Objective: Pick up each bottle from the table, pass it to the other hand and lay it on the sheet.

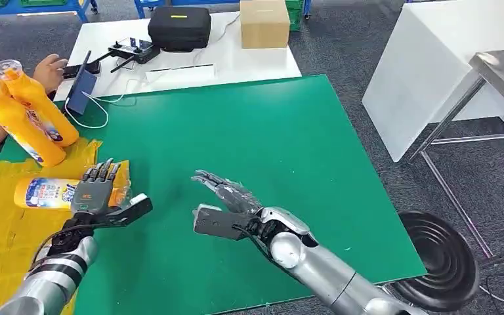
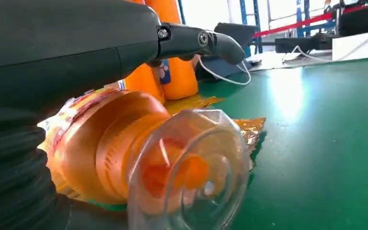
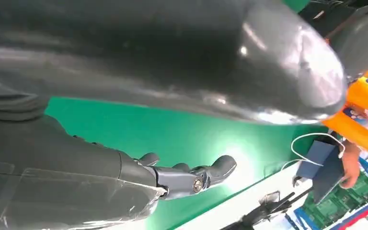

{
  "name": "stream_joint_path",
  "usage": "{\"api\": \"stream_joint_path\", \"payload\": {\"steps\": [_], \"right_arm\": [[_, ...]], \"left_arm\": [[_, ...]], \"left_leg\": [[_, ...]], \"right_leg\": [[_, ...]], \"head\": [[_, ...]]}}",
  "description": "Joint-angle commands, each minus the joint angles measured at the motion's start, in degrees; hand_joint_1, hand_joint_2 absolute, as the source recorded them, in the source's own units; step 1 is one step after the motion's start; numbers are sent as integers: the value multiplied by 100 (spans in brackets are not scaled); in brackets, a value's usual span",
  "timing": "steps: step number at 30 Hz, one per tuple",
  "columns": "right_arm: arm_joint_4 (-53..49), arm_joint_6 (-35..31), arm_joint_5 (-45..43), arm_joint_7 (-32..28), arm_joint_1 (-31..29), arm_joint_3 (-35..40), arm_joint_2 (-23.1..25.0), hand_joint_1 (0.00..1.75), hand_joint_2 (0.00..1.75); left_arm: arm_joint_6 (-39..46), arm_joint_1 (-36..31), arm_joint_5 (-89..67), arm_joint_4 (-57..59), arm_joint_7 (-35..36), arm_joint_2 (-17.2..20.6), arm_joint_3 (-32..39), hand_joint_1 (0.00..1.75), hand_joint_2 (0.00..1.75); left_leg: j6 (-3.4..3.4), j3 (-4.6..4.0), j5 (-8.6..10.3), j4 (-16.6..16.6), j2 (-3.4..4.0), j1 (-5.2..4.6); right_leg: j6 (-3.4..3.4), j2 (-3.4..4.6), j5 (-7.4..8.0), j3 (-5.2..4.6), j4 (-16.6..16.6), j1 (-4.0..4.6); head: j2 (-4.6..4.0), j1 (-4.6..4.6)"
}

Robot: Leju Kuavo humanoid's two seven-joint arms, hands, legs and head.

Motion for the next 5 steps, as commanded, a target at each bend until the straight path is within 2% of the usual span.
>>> {"api": "stream_joint_path", "payload": {"steps": [1, 3, 4, 5], "right_arm": [[225, 18, 83, 30, -152, -10, -72, 0, 0], [221, 11, 111, 16, -107, -50, -74, 0, 0], [225, 9, 158, -16, -66, -69, -86, 0, 0], [226, -12, 190, -41, -24, -104, -94, 0, 0]], "left_arm": [[4, 60, 251, 67, -298, -66, 85, 0, 175], [59, 211, 1137, -361, -995, -218, 420, 0, 175], [-251, 443, 2507, -1057, -2114, -405, 754, 0, 175], [-671, 574, 3108, -1485, -2383, -476, 880, 0, 175]], "left_leg": [[-3, 7, -2, -2, -6, 2], [-4, 8, -2, -3, -8, 3], [-6, 9, -4, -1, -12, 8], [-3, 5, -1, -3, -12, 3]], "right_leg": [[0, 7, -1, 8, -3, 0], [0, 10, -1, 9, -5, 1], [-1, 12, -1, 13, -8, 6], [1, 3, -1, 9, -7, 1]], "head": [[0, 0], [0, 0], [2, 0], [0, 0]]}}
